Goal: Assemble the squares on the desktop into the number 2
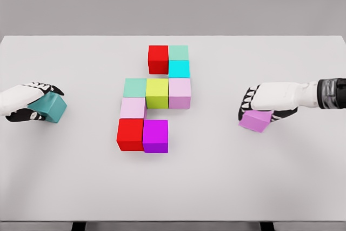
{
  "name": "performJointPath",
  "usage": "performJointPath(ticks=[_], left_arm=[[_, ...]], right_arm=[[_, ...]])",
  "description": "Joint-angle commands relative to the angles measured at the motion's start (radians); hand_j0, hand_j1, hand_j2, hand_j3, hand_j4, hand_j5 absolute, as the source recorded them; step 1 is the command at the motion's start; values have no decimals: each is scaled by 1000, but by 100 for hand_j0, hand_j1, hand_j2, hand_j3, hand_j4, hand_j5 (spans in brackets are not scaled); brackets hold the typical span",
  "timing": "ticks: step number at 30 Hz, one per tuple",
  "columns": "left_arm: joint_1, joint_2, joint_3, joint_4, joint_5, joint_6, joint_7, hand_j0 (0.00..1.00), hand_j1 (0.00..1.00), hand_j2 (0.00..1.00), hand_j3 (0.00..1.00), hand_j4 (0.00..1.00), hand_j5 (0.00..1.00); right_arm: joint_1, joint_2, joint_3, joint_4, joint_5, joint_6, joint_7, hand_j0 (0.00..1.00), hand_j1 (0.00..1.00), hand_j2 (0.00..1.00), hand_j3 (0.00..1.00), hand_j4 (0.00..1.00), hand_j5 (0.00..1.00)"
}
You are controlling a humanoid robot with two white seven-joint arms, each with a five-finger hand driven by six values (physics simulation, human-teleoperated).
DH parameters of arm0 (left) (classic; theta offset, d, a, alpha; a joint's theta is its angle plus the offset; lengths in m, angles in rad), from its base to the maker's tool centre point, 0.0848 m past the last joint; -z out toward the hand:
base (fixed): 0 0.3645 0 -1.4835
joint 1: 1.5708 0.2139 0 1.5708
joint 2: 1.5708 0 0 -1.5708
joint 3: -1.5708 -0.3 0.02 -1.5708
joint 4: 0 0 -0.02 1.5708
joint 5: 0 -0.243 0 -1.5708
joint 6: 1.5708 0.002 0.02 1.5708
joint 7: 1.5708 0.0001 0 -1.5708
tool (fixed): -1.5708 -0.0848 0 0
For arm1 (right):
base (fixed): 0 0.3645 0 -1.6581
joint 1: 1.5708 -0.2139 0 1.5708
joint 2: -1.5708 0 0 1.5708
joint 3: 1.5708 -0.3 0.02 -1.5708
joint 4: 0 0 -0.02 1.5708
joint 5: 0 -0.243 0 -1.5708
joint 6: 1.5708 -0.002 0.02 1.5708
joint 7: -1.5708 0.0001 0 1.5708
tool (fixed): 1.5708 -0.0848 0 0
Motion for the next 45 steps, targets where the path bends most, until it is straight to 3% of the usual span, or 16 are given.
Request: performJointPath(ticks=[1, 7, 12, 24, 30, 34, 45], left_arm=[[-2, 3, -1, -12, 1, -1, -4, 36, 36, 36, 36, 36, 36], [-12, 0, 2, -52, -2, -1, -4, 35, 35, 35, 35, 35, 35], [-58, -9, 0, -72, -2, 2, -4, 33, 33, 33, 33, 33, 33], [-143, -139, -3, -60, -55, 2, -4, 34, 34, 34, 34, 34, 34], [-167, -218, -7, -32, -92, 52, -1, 34, 34, 34, 34, 34, 34], [-233, -253, -75, 28, -95, 101, 4, 34, 34, 34, 34, 34, 34], [-310, -388, -100, 132, -169, 183, 7, 34, 34, 34, 34, 34, 34]], right_arm=[[2, -3, -2, -28, -21, 3, -1, 64, 64, 64, 64, 64, 64], [-6, 0, -1, -83, -30, 3, -1, 64, 64, 64, 64, 64, 64], [-12, 6, -1, -91, -36, 3, -1, 64, 64, 64, 64, 64, 64], [-25, 87, 11, -97, -36, 3, -1, 64, 64, 64, 64, 64, 64], [-34, 106, 30, -104, -36, 3, -1, 64, 64, 64, 64, 64, 64], [-43, 127, 54, -104, -36, 3, -1, 64, 64, 64, 64, 64, 64], [-61, 195, 99, -103, -34, 3, -1, 64, 64, 64, 64, 64, 64]])
